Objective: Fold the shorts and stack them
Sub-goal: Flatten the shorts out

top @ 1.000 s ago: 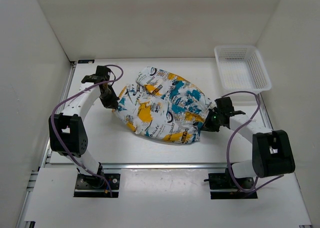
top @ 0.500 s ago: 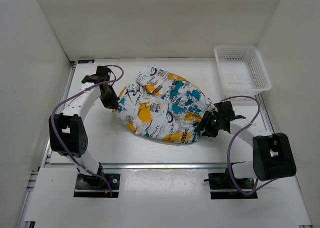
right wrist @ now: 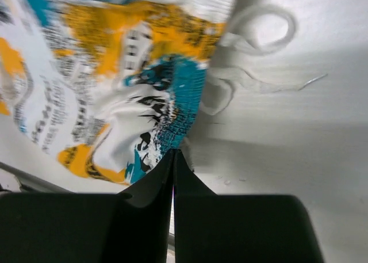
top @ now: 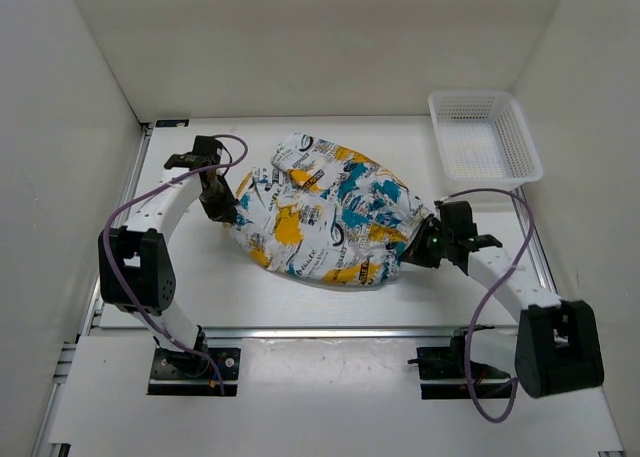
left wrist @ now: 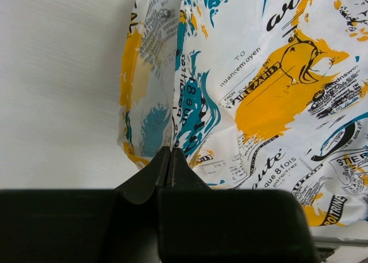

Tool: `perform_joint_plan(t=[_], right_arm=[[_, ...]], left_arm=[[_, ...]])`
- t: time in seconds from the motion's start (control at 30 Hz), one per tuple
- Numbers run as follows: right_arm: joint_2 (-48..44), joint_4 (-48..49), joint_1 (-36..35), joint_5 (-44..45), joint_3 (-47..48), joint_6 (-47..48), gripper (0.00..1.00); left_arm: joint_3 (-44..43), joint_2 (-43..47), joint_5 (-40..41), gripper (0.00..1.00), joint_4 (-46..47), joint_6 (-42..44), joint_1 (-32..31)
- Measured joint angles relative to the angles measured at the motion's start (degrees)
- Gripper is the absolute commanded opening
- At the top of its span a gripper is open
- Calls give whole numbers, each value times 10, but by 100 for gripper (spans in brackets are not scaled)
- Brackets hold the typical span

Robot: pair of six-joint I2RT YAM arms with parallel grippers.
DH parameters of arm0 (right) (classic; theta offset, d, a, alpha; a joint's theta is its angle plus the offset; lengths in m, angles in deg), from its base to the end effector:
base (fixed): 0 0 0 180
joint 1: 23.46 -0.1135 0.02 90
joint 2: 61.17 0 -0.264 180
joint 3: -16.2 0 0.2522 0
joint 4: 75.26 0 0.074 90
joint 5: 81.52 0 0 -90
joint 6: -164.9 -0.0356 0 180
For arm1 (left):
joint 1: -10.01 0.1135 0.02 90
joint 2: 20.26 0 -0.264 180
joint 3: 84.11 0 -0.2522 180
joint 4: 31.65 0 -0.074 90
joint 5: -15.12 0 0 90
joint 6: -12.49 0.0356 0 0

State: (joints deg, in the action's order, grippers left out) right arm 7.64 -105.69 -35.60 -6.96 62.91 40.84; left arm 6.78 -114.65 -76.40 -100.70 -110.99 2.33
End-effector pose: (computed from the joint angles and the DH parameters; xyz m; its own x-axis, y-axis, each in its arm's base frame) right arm 0.2171 0.0564 0.1788 -0.8450 0.3704 -0.3856 0.1355 0.8460 0.5158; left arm 0.3179 -0.0438 0.2480 -0.8735 -0.4387 -0.2112 -0.4090 0.8965 -0.1703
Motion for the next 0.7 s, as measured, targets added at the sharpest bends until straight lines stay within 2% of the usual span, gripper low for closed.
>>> perform_joint_plan(t=[0.13,0.3,0.53,0.7], right_arm=[[-60,-32,0,25,36,5,0],[-84,-65,0,57,47,14,0],[-91,-117,3,117,71,19,0],[-53,-118,21,141,99,26,0]], left_arm=[[0,3,0,10,-2,0,0],[-22,-2,0,10,-17,0,0],[-157,-78,9,10,-37,2,0],[-235,-158,11,10,-49,10,3]])
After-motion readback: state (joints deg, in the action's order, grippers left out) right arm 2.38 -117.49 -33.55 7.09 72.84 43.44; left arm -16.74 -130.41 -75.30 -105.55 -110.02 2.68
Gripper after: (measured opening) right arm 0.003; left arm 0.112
